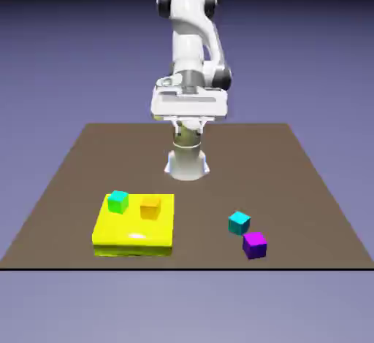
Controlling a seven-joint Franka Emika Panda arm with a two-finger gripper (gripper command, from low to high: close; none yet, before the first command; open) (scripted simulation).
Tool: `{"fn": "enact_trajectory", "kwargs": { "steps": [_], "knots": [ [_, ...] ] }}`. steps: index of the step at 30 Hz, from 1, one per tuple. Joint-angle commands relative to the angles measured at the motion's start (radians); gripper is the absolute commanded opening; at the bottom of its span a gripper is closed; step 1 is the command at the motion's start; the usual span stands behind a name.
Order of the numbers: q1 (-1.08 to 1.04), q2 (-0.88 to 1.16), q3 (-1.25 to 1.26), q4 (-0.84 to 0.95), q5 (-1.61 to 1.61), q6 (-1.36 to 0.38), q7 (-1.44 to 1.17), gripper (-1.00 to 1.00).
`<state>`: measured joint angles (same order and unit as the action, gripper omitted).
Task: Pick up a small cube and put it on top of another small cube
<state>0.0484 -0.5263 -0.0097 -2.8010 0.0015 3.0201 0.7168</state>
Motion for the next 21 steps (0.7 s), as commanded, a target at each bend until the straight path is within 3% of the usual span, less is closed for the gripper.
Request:
{"fn": "enact_trajectory", "kwargs": {
  "steps": [1,18,21],
  "knots": [
    [0.030,0.036,-0.008,0.007,0.001,-0.014,-0.020,0.00],
    [0.543,0.652,-0.145,0.134,0.023,-0.252,-0.361,0.00],
    [0.534,0.690,-0.133,0.140,0.034,-0.222,-0.370,0.00]
  ]
}}
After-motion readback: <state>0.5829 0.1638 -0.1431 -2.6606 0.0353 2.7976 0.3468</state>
